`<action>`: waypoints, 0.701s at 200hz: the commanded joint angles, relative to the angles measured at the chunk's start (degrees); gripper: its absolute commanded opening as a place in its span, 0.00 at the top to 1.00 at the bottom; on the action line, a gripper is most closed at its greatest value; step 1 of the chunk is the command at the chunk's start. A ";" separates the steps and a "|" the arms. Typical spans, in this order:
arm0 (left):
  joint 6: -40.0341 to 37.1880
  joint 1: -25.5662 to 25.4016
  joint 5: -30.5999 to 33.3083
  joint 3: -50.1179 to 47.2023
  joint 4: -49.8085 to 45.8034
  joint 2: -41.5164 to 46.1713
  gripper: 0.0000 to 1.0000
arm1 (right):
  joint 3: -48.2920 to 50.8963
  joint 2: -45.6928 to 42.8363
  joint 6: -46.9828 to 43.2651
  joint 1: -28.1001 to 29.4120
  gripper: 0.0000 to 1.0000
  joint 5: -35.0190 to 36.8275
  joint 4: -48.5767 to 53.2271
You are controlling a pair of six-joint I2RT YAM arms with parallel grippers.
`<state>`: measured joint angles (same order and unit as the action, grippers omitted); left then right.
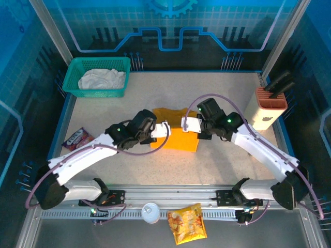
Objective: Fold and stack the t-shirts
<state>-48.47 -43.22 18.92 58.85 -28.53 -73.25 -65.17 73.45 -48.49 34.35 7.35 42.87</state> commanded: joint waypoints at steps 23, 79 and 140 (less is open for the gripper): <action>-3.59 5.82 -3.31 6.51 7.33 -11.33 1.00 | -2.74 8.41 -0.22 -4.14 1.00 2.81 -9.14; -4.08 9.62 -1.53 12.14 14.56 -23.04 1.00 | -3.90 18.73 2.38 -6.50 1.00 7.04 -20.35; -4.18 13.04 -2.73 14.78 20.37 -30.50 1.00 | -6.42 28.21 4.95 -8.77 1.00 9.25 -28.55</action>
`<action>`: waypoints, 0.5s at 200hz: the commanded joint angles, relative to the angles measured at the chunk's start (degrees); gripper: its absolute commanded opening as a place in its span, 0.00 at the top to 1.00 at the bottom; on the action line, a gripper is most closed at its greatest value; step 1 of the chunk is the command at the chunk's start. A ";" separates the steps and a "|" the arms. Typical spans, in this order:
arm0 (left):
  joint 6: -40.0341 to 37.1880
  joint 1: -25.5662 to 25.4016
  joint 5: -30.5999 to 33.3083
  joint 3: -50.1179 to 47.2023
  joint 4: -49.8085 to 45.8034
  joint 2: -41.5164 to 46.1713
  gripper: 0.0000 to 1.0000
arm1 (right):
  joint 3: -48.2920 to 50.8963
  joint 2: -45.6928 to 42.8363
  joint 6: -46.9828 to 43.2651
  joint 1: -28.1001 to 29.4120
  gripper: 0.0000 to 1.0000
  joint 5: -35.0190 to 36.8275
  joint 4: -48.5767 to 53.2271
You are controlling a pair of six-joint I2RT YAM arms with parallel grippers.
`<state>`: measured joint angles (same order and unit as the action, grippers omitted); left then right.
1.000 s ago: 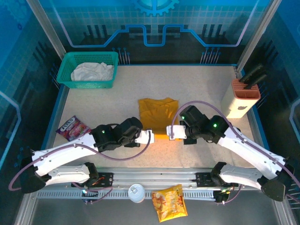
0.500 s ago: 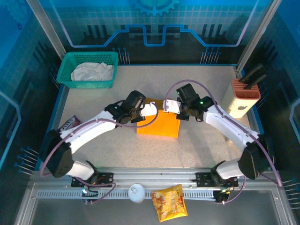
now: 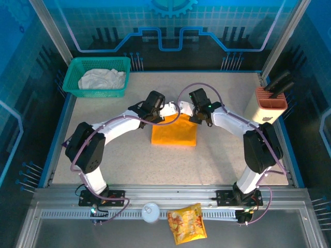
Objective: Fold and stack the t-shirts
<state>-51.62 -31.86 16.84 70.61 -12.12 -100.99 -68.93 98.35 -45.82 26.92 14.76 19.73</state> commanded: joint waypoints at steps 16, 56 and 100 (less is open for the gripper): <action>-1.38 2.22 -0.59 3.83 5.15 -5.11 1.00 | -3.64 5.90 3.33 -1.82 1.00 2.74 -7.09; -0.83 2.99 1.78 4.87 9.06 -10.19 1.00 | -4.21 11.88 6.75 -2.87 1.00 3.80 -14.07; 1.90 3.46 2.65 4.27 11.76 -12.55 0.84 | -4.53 17.04 13.18 -3.21 0.58 7.40 -20.89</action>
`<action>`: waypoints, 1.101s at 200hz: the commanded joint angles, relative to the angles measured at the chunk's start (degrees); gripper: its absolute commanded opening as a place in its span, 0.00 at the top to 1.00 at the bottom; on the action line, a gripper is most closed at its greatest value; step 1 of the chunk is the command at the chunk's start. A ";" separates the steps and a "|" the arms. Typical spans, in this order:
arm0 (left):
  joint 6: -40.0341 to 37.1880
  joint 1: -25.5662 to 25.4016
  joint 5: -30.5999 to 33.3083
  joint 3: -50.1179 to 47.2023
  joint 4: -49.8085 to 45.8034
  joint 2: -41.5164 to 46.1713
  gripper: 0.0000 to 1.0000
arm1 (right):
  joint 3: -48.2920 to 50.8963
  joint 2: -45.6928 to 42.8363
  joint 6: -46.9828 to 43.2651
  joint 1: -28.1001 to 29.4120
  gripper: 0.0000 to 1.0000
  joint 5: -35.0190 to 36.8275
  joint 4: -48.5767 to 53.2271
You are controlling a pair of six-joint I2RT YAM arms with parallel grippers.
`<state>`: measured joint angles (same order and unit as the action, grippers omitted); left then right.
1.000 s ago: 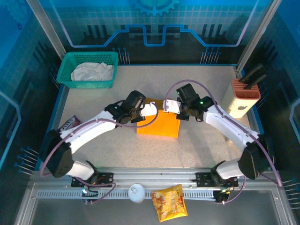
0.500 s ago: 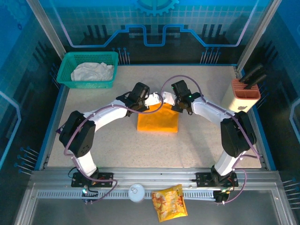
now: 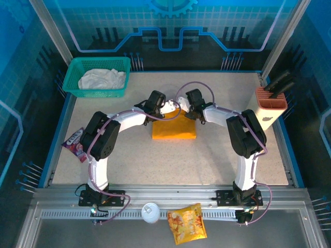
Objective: Fold and stack the t-shirts
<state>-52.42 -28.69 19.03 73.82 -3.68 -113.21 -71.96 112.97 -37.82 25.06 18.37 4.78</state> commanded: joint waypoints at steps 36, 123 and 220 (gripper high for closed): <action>6.92 1.15 0.39 -0.56 7.03 1.05 0.29 | 1.36 0.29 10.59 -1.42 0.32 5.33 -11.35; 40.57 7.98 1.10 -11.51 16.39 27.64 0.01 | -7.69 -15.64 42.27 -2.30 0.15 15.67 20.28; 73.89 7.87 -12.98 -2.31 -33.84 36.88 0.13 | 7.64 -28.72 64.71 -1.71 0.22 -14.07 30.48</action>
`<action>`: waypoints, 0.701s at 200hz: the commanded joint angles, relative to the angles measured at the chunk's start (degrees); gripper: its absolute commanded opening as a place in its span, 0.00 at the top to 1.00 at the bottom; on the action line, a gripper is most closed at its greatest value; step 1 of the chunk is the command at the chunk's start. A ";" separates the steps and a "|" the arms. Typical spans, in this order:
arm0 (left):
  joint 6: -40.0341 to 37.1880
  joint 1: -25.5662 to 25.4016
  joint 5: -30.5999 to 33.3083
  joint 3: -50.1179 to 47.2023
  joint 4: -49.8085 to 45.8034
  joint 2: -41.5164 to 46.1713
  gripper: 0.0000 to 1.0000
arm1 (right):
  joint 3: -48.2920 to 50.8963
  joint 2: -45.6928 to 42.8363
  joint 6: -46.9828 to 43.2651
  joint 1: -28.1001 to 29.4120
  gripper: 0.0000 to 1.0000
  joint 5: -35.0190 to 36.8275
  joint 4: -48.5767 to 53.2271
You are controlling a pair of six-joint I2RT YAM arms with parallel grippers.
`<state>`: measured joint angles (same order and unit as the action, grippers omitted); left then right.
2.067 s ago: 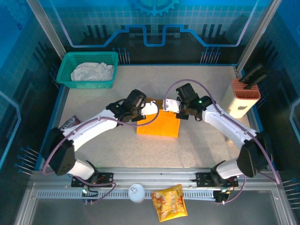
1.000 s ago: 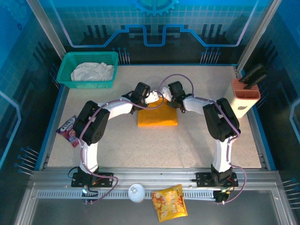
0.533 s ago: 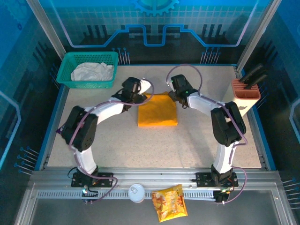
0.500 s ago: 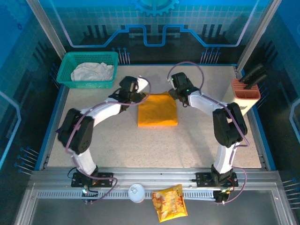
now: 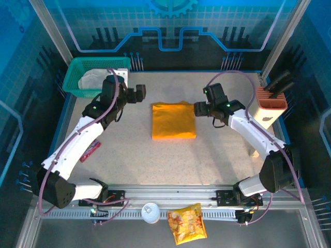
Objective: Fold and stack the t-shirts
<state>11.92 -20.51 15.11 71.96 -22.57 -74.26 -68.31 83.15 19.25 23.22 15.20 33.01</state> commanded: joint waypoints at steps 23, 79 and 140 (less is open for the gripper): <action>13.24 -1.03 -14.92 -4.33 -13.82 -5.33 0.38 | 6.36 4.55 10.10 0.98 0.32 -14.57 -1.24; 17.30 -6.87 -11.82 -4.67 -10.13 -17.20 0.88 | 4.47 16.61 12.13 3.09 0.50 -12.66 -4.86; 19.78 -9.34 -13.94 -0.80 -4.63 -31.82 1.00 | 1.85 23.24 11.89 3.62 0.64 -9.85 -5.41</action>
<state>29.69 -28.84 3.14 68.27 -29.89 -101.65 -64.42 104.36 30.68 26.26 3.42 28.36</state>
